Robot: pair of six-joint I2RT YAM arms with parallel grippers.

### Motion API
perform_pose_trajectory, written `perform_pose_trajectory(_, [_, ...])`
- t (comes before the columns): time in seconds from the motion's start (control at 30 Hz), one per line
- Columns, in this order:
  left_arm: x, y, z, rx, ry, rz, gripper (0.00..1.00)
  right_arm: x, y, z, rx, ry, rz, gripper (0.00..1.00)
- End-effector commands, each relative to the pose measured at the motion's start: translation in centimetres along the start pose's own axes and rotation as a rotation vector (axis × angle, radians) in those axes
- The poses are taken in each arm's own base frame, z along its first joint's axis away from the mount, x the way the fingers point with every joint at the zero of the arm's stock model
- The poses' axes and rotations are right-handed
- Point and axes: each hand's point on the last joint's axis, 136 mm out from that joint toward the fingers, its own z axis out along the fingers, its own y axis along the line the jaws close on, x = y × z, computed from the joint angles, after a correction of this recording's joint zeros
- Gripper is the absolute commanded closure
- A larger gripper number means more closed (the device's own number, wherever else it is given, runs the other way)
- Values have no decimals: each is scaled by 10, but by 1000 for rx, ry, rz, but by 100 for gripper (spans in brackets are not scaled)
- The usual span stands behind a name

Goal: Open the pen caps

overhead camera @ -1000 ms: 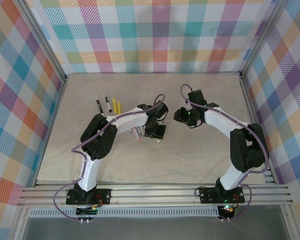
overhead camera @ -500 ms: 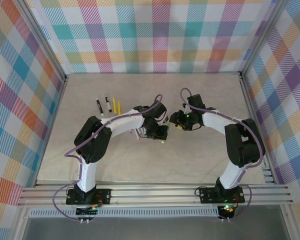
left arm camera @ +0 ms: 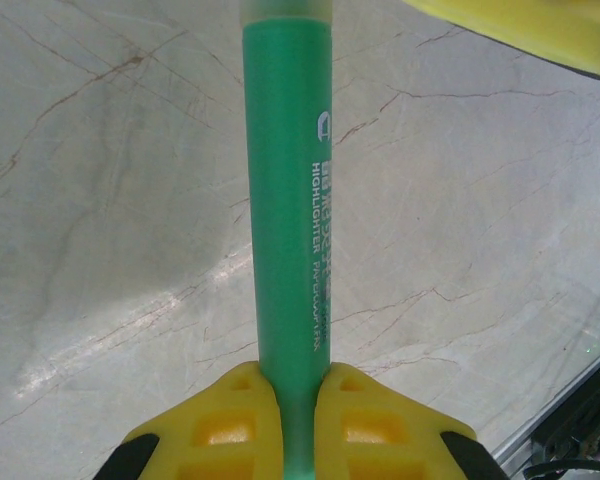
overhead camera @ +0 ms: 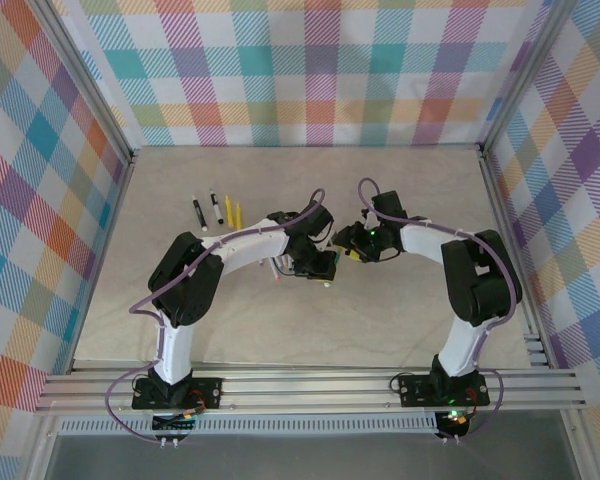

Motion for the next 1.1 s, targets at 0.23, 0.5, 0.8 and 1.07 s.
perform_pose_trajectory(0.23, [3, -17, -11, 23, -3, 63, 100, -5, 17, 5, -56, 15, -12, 94])
perform_pose_trajectory(0.5, [-2, -10, 2, -3, 7, 48, 77, 0, 22, 1, -75, 18, -5, 100])
perform_pose_trajectory(0.8, [-7, -6, 13, -12, 13, 32, 75, 1, 30, -5, -85, 10, -7, 100])
perform_pose_trajectory(1.07, [-3, -4, 14, -20, 22, 24, 100, -1, 27, -6, -60, -1, 2, 100])
